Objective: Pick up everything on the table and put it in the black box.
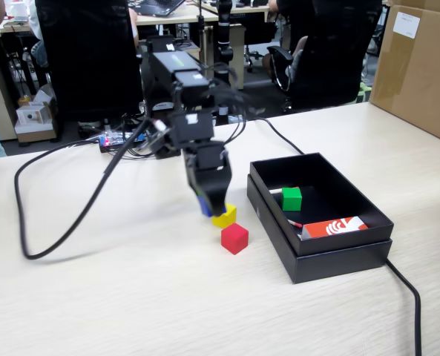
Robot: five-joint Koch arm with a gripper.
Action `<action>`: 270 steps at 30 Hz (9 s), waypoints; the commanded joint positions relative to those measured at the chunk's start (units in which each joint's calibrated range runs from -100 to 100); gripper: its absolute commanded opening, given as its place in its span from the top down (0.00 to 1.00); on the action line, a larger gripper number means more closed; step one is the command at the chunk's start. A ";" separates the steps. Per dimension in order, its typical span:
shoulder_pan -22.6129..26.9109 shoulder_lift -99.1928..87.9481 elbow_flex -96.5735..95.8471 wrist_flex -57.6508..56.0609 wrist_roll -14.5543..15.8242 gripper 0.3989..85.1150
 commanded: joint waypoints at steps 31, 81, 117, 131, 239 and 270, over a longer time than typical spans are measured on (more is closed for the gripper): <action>14.21 10.42 7.62 -3.28 7.03 0.67; 1.51 3.99 -7.25 -4.40 -0.49 0.94; 11.67 22.01 13.88 -5.61 3.81 0.84; 10.70 15.35 13.33 -6.22 3.61 0.66; -3.13 -75.18 -52.49 14.60 -0.73 0.43; -4.59 -89.98 -116.22 58.32 -2.00 0.39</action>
